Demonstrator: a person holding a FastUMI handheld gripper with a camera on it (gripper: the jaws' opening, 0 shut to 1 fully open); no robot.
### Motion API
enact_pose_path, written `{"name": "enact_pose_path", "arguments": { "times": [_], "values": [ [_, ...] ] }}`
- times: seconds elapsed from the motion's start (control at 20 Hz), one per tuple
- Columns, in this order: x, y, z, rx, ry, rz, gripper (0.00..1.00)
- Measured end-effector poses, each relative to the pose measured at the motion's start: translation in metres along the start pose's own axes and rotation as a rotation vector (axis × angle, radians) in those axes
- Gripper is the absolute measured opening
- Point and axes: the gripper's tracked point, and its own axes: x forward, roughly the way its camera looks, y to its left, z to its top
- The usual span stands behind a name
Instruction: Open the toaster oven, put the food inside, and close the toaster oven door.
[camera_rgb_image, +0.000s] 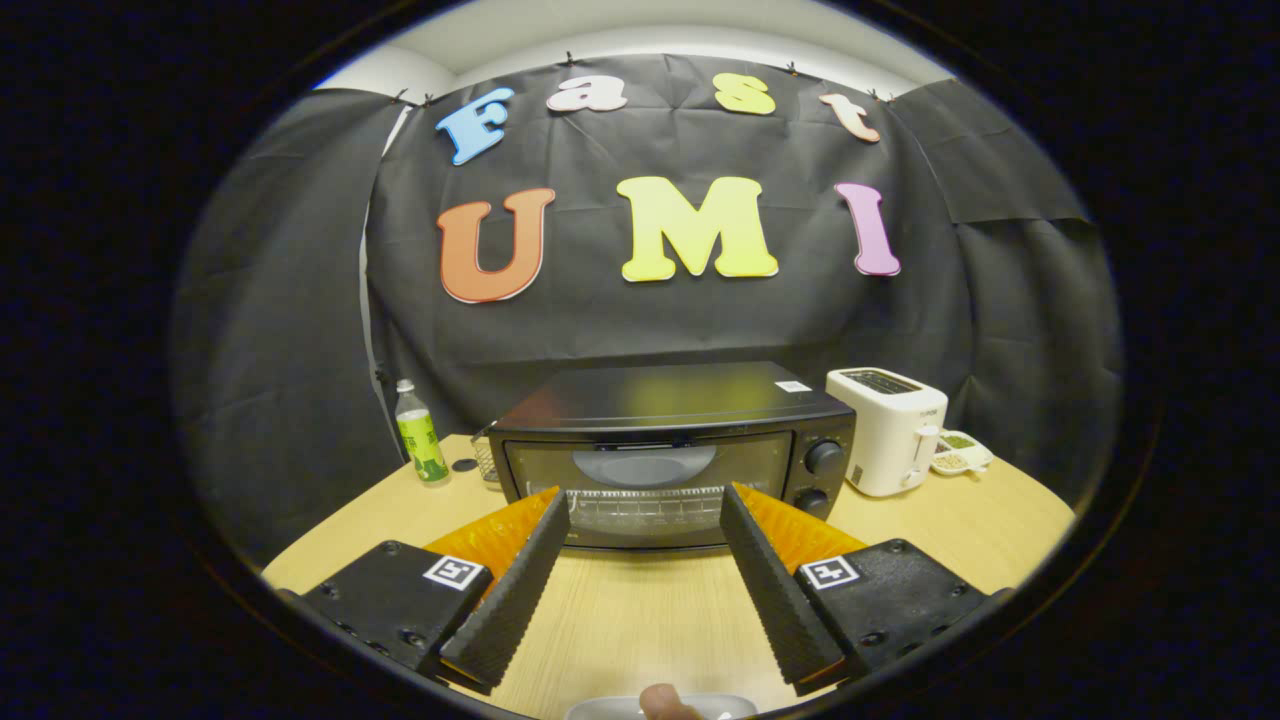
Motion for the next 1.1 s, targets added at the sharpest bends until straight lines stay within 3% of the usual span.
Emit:
{"name": "enact_pose_path", "arguments": {
  "times": [0.4,0.8,1.1],
  "values": [
    [-0.062,-0.008,0.039,-0.013,-0.047,-0.011,1.00],
    [-0.131,-0.009,0.122,-0.011,-0.128,0.017,1.00],
    [-0.182,-0.003,0.139,-0.026,-0.140,0.004,1.00]
  ]
}}
